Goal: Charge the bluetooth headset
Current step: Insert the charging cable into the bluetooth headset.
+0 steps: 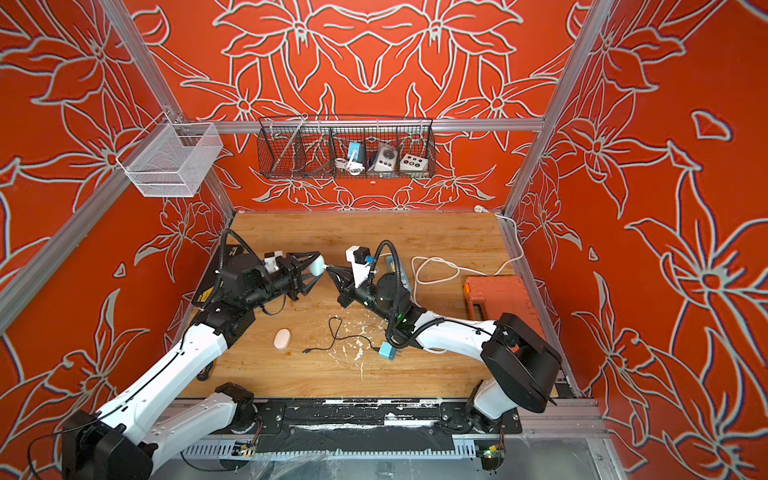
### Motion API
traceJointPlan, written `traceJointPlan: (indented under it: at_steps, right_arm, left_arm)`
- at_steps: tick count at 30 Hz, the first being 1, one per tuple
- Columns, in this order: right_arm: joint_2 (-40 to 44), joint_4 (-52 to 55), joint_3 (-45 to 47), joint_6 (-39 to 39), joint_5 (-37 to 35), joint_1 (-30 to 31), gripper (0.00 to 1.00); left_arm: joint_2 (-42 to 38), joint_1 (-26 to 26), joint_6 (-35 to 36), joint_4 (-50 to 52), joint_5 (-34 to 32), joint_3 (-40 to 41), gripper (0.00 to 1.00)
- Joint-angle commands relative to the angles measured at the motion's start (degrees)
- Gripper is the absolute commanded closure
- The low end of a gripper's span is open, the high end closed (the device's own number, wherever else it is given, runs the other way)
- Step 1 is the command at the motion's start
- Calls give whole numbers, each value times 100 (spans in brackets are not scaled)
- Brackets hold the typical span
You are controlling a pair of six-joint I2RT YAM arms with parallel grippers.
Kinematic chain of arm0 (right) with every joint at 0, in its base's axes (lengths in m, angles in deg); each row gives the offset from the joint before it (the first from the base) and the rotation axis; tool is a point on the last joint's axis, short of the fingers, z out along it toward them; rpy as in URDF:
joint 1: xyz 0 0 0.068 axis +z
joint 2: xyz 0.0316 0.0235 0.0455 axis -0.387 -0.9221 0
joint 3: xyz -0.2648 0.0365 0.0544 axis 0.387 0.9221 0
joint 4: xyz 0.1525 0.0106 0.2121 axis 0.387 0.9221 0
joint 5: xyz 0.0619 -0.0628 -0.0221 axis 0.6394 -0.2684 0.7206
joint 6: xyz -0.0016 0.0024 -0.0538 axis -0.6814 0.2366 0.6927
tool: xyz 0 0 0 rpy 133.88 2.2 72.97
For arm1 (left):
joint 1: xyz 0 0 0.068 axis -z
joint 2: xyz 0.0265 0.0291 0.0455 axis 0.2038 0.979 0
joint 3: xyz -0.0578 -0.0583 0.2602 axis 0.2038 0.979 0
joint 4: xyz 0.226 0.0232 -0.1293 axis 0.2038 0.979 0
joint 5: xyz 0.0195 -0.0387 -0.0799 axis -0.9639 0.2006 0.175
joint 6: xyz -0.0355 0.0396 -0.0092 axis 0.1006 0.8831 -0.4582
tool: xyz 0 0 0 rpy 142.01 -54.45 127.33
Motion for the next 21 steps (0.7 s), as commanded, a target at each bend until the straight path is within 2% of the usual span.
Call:
traceJointPlan:
  at_steps: [1,4,7,9,16,21]
  right_arm:
    - [-94,264,95,-40,405,180,96]
    - [2,262,224,-13,325,180,86]
    - [88,257,321,-47,225,180,68]
    - [179,270,395,-53,150,180,61]
    - [741,750,695,129,-327,179,50]
    - [1399,1861,754,304,-765,171,44]
  left_arm:
    - [-161,105,131,109,1112,-158,90]
    - [-221,-61,109,158,1051,-78,90]
    - [-284,-184,212,400,937,-76,89]
    - [-288,-259,283,516,916,-77,89]
    - [-212,-423,612,944,819,-32,88]
    - [-41,-589,1001,1440,729,-90,87]
